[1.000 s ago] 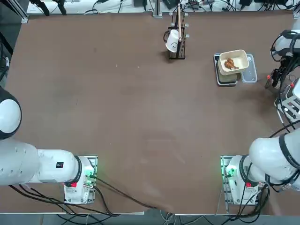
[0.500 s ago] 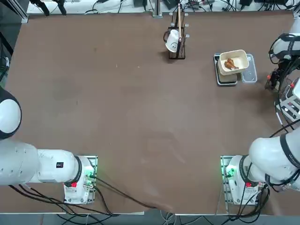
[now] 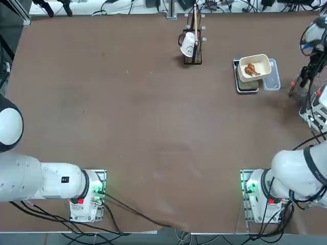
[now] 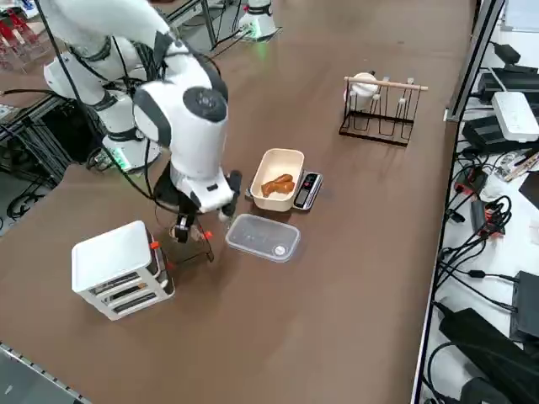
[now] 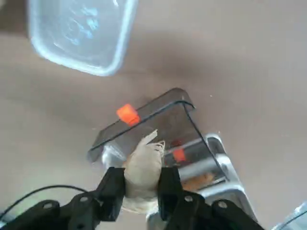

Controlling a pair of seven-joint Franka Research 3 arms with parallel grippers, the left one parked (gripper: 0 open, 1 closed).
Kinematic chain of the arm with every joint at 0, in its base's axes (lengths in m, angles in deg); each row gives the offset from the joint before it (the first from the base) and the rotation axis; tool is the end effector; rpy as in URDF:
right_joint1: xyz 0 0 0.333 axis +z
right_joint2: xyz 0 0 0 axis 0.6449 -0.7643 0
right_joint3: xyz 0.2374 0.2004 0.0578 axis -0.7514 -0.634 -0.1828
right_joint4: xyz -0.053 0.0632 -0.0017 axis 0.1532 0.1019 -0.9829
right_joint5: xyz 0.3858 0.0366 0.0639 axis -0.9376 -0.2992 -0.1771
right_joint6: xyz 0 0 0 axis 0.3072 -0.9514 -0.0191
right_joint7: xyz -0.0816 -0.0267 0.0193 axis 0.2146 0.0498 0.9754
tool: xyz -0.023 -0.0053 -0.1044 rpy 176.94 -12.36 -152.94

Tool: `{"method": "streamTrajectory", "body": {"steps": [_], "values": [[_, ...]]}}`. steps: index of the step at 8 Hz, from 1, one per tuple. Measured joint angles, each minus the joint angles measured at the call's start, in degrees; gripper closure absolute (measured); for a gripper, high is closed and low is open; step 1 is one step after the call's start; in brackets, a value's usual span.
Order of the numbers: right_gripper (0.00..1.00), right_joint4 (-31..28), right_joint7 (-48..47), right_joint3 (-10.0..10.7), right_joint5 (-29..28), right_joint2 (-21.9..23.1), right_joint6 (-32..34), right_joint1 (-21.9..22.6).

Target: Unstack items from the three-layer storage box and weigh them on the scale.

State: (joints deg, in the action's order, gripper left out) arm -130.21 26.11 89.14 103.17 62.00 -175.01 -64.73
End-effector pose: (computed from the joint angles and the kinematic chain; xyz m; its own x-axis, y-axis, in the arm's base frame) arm 0.5240 -0.2645 0.3266 0.8865 0.2678 -0.3774 0.2873 -0.9578 -0.0047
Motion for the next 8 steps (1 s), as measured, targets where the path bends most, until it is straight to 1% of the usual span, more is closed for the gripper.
{"method": "streamTrajectory", "body": {"steps": [1,2,3,5,6,7,8], "values": [[0.6,3.84,-0.38,-0.35,-3.53,0.61,4.57,1.23],[0.6,6.43,-2.96,-0.48,-8.16,0.78,6.87,2.72],[0.6,7.17,-7.73,-0.58,-12.71,0.5,7.24,4.44],[0.6,7.09,-19.53,-0.86,-21.06,-1.87,5.28,9.32],[0.6,7.09,-25.04,-0.99,-23.63,-3.7,3.01,12.34],[0.57,7.08,-29.48,-1.04,-24.55,-5.11,1.33,14.98],[0.48,7.08,-32.31,-1.06,-24.7,-5.94,0.52,16.87]]}}
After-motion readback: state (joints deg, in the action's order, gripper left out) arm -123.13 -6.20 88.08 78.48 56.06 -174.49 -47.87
